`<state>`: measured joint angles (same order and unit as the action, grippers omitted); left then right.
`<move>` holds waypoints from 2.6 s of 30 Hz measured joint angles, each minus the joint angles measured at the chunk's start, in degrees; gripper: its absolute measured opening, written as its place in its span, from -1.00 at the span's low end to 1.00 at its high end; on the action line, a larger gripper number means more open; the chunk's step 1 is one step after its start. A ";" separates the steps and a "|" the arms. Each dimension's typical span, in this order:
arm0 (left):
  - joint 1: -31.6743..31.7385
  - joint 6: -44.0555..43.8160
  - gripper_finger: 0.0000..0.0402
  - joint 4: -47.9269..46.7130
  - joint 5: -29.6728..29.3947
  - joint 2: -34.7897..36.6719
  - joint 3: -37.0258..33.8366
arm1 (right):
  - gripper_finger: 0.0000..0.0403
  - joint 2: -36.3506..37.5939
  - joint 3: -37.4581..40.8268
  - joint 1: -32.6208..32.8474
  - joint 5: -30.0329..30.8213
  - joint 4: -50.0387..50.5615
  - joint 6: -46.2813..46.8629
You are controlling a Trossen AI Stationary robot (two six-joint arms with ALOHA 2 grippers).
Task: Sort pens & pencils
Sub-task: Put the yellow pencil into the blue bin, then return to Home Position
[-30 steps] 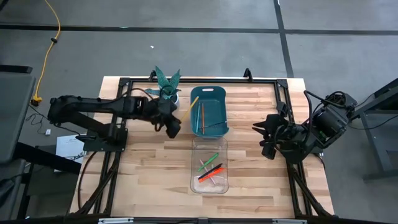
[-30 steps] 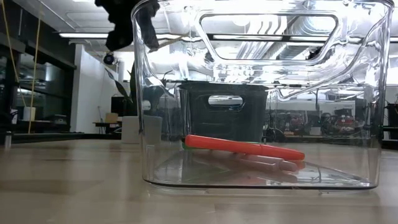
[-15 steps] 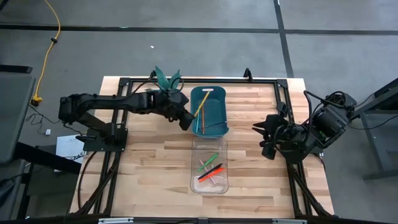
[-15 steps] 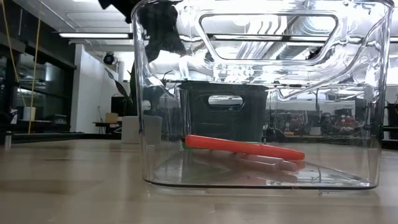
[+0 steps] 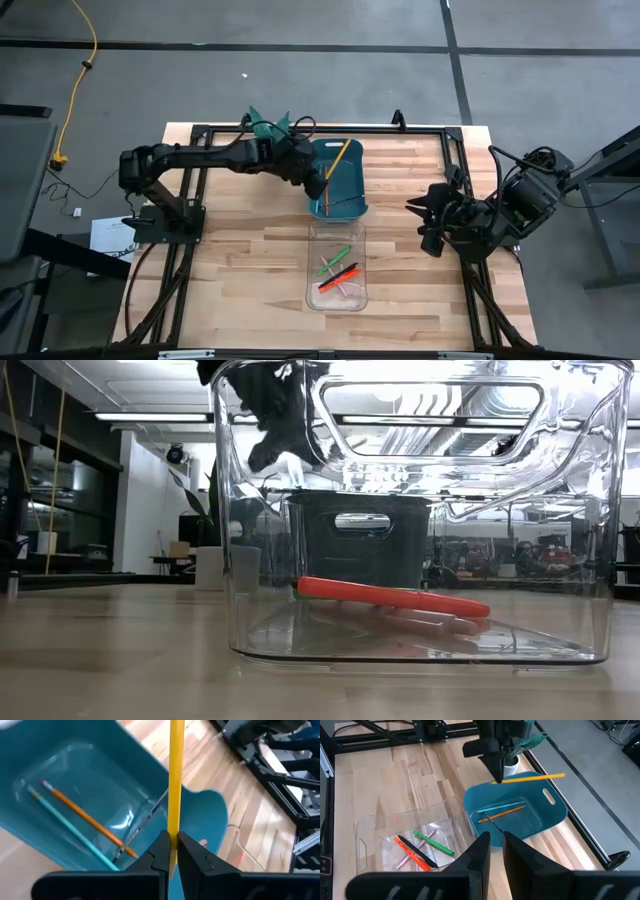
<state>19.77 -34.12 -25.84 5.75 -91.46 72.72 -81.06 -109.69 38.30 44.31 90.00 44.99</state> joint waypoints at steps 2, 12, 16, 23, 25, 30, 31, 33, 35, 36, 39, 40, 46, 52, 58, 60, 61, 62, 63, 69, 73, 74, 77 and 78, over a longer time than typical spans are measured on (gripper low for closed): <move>0.07 -1.12 -0.94 -0.19 0.23 -0.55 -0.01 | -0.80 0.00 0.00 0.00 0.00 0.00 0.00; 1.97 -3.98 -0.94 -4.49 1.92 -2.42 -0.07 | -0.80 0.00 0.00 0.02 0.24 0.00 -0.02; 2.36 -4.95 -0.94 -3.68 3.02 -3.03 0.09 | -0.80 0.00 0.00 0.00 0.36 0.00 -0.23; 2.33 -5.11 -0.87 -3.11 4.45 -4.24 -0.04 | -0.80 0.02 0.04 0.01 0.44 0.01 -0.12; 2.33 -4.82 -0.78 -2.29 3.92 -4.24 -0.04 | -0.80 0.02 0.04 0.00 0.44 0.02 -0.04; 2.39 -5.15 -0.49 -0.79 4.38 -4.21 -0.04 | -0.80 0.01 0.04 0.01 0.43 0.02 -0.04; 2.38 -5.06 -0.44 -0.77 4.59 -4.21 -0.04 | -0.80 0.01 0.04 0.01 0.44 0.02 -0.04; 2.34 -4.27 -0.35 -0.74 4.93 -4.21 -0.04 | -0.80 0.00 0.04 0.02 0.44 0.00 -0.04; 2.33 -2.11 -0.30 -0.62 5.17 -4.21 -0.04 | -0.80 0.00 0.04 0.02 0.42 0.02 -0.04; 2.23 -0.71 -0.28 -0.24 5.63 -4.21 -0.04 | -0.80 0.00 0.04 0.00 0.42 0.02 -0.04; 1.26 4.99 -0.25 1.10 8.49 -2.70 -0.03 | -0.80 0.01 0.04 0.00 0.42 0.02 -0.26; 0.44 6.51 -0.25 1.71 8.82 -1.72 0.29 | -0.80 0.02 0.04 0.02 0.42 0.00 -0.30; -4.72 13.01 -0.24 6.43 6.56 6.60 2.90 | -0.80 0.05 0.04 0.02 0.42 -0.53 -0.44; -9.88 19.48 -0.24 6.60 -0.09 19.00 5.41 | -0.80 2.52 0.04 0.92 0.49 -3.47 1.09; -15.90 25.43 -0.24 3.65 -6.17 32.46 5.51 | -0.80 8.61 -0.05 5.38 8.93 -15.05 -1.33; -18.59 27.77 -0.24 1.90 -9.56 36.14 5.49 | -0.80 10.71 -0.09 7.22 12.47 -21.02 -4.43; -20.15 29.01 -0.24 0.86 -11.52 37.94 5.49 | -0.80 11.54 -0.09 8.06 13.40 -24.32 -6.75; -21.75 30.32 -0.24 -0.40 -13.29 39.62 5.47 | -0.80 12.26 -0.09 8.85 14.07 -27.88 -9.58; -23.35 31.82 -0.24 -1.25 -15.29 40.96 5.47 | -0.80 12.86 -0.09 9.49 14.18 -31.42 -12.88; -32.39 38.71 -0.24 -3.52 -24.23 48.10 0.96 | -0.80 14.55 -0.07 13.42 12.78 -50.57 -34.97; -37.87 40.43 -0.24 4.15 -28.41 54.40 -9.67 | -0.80 16.05 -0.11 16.90 5.18 -64.92 -48.63; -38.95 40.97 -0.24 7.56 -28.92 56.49 -12.95 | -0.80 16.22 -0.12 17.80 3.15 -67.17 -51.40; -41.93 42.76 -0.24 19.71 -28.75 62.89 -23.07 | -0.80 16.69 -0.13 20.13 0.78 -70.72 -57.15; -42.87 43.18 -0.24 22.40 -28.62 64.95 -26.14 | -0.80 16.91 -0.13 20.76 0.74 -70.84 -57.92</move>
<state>-23.10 9.05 -3.44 -22.87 -26.51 46.58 -64.14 -109.82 59.06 45.06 19.16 -12.92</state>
